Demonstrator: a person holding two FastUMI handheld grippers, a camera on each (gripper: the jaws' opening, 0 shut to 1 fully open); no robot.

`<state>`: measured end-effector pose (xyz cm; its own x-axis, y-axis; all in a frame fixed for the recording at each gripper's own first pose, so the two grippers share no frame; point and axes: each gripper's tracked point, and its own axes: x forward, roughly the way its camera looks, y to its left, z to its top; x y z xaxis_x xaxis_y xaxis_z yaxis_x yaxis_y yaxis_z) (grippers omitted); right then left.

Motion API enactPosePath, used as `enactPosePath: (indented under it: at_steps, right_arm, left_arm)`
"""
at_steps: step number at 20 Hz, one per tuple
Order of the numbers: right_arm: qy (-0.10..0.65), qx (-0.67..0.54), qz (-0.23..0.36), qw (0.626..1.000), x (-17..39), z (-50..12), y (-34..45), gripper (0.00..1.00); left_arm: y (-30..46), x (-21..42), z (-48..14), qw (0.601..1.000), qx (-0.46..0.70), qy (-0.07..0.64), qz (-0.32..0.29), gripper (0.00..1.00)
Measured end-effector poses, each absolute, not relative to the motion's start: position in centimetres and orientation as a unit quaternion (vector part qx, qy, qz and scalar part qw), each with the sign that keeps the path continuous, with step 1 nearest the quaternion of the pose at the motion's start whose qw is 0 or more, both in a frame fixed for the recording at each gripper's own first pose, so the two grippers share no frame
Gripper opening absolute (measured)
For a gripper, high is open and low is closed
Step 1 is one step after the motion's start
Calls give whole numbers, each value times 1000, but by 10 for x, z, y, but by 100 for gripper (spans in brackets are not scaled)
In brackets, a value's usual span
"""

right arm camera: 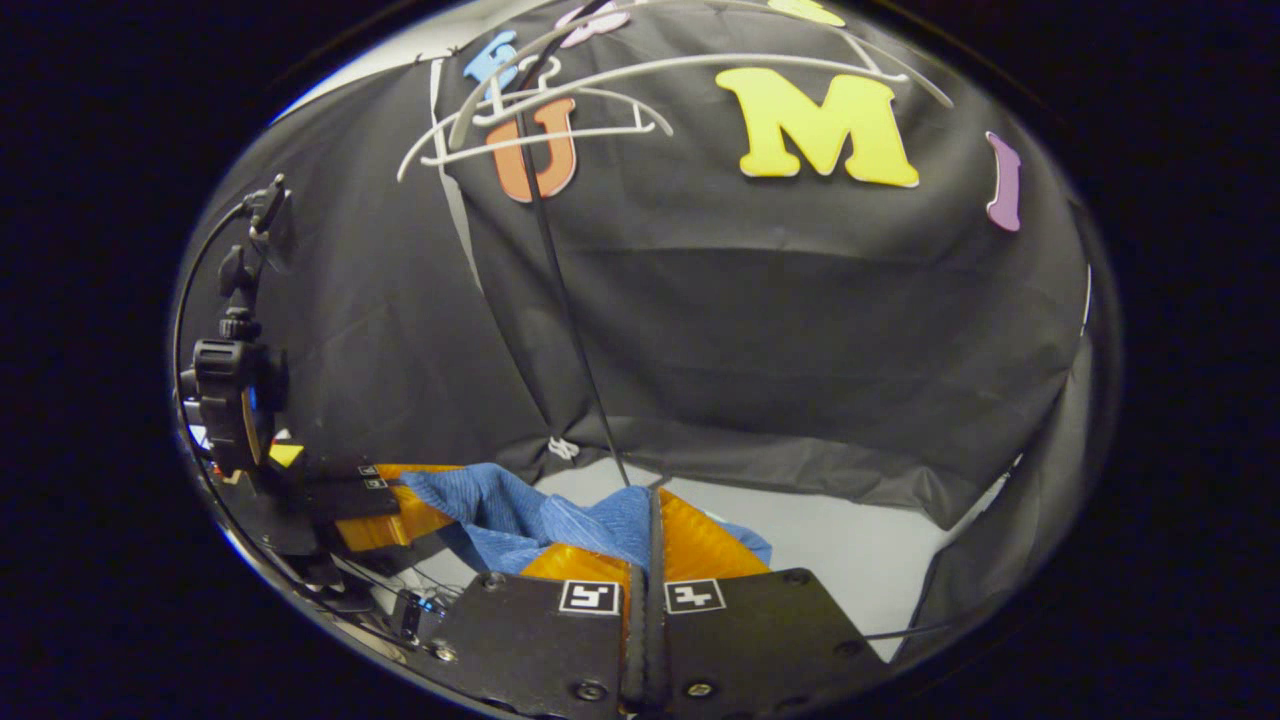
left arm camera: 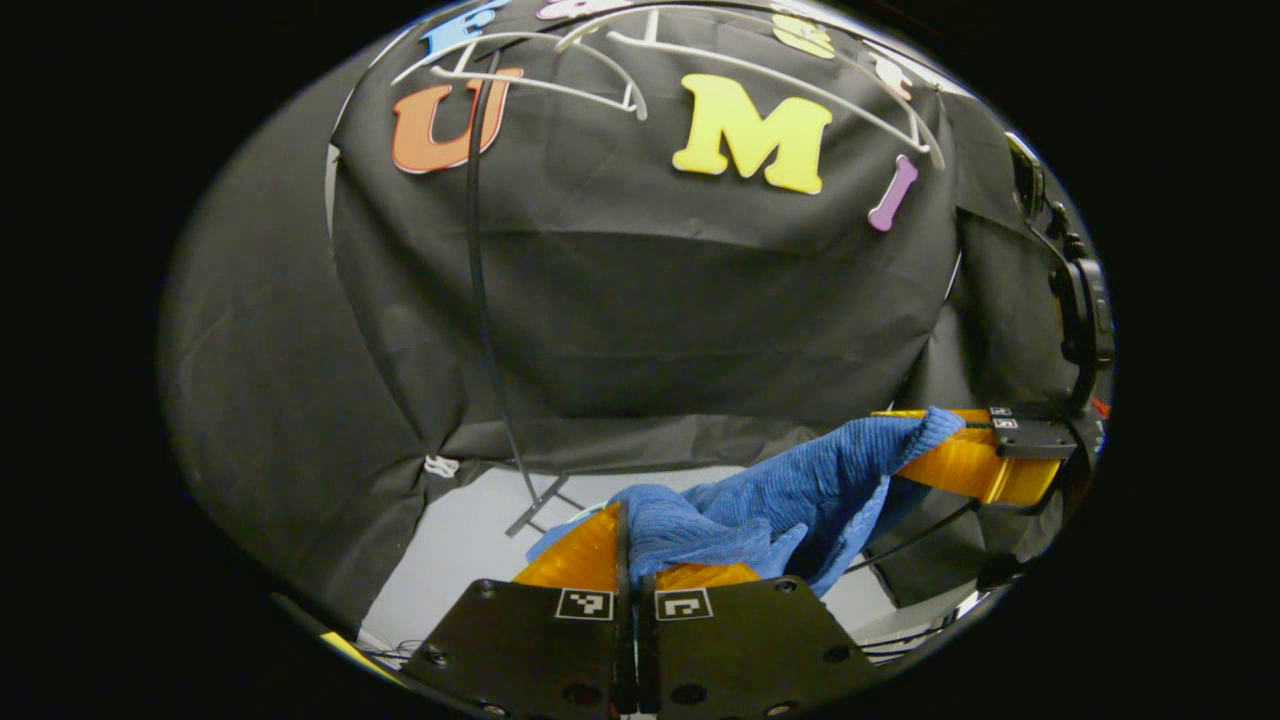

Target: Grasp the clothes on the hanger with both hands and then place them into the laundry hamper below.

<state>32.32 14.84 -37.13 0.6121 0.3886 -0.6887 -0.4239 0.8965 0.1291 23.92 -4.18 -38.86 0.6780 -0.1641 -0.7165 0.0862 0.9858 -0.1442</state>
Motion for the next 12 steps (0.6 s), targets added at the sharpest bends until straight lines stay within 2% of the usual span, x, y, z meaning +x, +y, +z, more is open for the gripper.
enactPosePath:
  at_steps: [1, 8, 9, 10, 11, 12]
  right_arm:
    - [387, -23, 224, 894, 322, -379, 150, 4]
    - [437, -53, 197, 876, 316, -422, 153, 4]
    - [443, -53, 193, 874, 316, -423, 152, 4]
    - [446, -52, 190, 873, 314, -425, 150, 4]
    - [452, -51, 183, 871, 313, -429, 148, 4]
    - [458, -47, 181, 869, 309, -434, 147, 4]
  left_arm:
    - [-39, 235, -399, 911, -48, 405, -64, 1]
    - [-32, 219, -433, 893, -31, 447, -40, 2]
    - [-31, 217, -436, 892, -27, 450, -40, 5]
    - [-29, 217, -437, 891, -22, 452, -37, 12]
    - [-29, 216, -440, 890, -21, 454, -39, 6]
    - [-28, 215, -441, 890, -20, 455, -37, 7]
